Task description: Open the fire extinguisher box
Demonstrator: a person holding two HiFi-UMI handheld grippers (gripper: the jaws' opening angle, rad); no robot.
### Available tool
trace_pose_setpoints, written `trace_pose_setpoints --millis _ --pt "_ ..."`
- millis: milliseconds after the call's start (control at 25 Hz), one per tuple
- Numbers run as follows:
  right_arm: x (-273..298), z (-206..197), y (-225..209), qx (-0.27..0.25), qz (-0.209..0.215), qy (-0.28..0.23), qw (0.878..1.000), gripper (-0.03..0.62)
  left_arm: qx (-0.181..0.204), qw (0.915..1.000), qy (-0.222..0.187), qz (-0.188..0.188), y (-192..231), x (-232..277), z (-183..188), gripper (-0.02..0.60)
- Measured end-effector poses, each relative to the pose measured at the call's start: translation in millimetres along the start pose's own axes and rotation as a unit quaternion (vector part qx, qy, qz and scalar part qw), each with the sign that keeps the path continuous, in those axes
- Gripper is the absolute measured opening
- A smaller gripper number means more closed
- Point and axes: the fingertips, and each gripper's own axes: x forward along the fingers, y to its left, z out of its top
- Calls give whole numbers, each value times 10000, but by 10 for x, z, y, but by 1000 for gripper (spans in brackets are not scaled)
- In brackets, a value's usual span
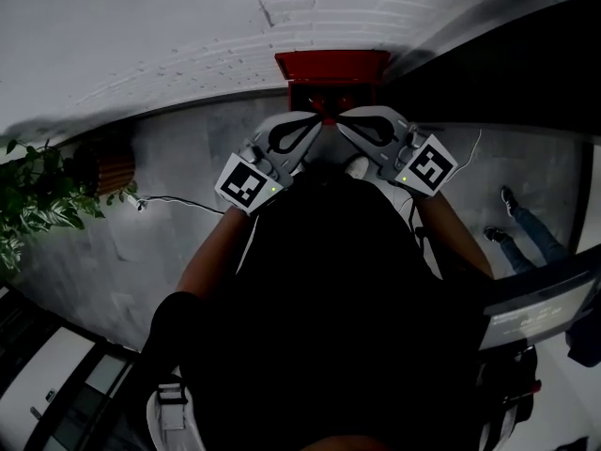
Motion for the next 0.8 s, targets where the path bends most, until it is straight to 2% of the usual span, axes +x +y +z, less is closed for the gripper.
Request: trace_pose_setpoints --millis 440,800 --pt "-3 200 -14 -162 -181 -182 9995 9 51 9998 -173 56 22 -4 214 -5" --pt "-61 121 -49 -25 -318 -193 9993 10 100 9998 -157 -24 -55 34 213 -5"
